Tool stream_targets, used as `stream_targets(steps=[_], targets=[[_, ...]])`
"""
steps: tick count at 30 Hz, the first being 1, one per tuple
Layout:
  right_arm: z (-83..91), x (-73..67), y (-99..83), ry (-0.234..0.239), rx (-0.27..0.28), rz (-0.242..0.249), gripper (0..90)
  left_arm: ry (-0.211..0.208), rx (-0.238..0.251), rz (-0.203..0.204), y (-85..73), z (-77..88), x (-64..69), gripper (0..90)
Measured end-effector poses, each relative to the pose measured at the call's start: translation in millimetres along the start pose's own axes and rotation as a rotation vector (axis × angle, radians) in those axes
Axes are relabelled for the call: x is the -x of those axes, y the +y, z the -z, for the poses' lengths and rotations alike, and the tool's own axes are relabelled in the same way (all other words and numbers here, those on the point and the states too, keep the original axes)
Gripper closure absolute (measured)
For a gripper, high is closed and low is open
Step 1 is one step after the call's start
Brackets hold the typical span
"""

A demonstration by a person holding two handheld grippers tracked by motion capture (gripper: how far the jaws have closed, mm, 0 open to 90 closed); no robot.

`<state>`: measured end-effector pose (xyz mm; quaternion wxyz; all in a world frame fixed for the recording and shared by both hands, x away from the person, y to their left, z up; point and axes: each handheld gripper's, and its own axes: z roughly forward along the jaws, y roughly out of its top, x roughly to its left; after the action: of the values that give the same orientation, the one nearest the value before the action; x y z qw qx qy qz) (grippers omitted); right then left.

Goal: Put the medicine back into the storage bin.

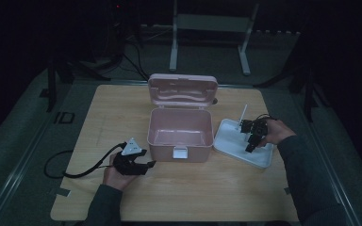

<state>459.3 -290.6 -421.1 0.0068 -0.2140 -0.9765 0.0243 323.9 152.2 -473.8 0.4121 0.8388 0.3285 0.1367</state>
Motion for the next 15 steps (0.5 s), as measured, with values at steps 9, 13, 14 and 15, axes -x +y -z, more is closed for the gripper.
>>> stream_targets(steps=[9,13,14,15], targets=[[-6.1,11.3,-4.3,-0.047,0.025,-0.048,57.7,-0.002,-0.002,-0.002,-0.1,-1.0,0.1,38.6],[-12.3,16.1,-1.3,-0.056,0.034,-0.058,58.9,-0.001,-0.001,0.0,-0.1,-0.5,0.2,38.6],[-14.2,17.5,-0.4,-0.054,0.033,-0.064,59.8,-0.001,-0.002,0.0,-0.1,-0.5,0.1,38.6],[-16.1,18.7,0.5,-0.06,0.034,-0.064,61.0,-0.002,-0.002,-0.001,-0.1,-0.6,0.1,38.6]])
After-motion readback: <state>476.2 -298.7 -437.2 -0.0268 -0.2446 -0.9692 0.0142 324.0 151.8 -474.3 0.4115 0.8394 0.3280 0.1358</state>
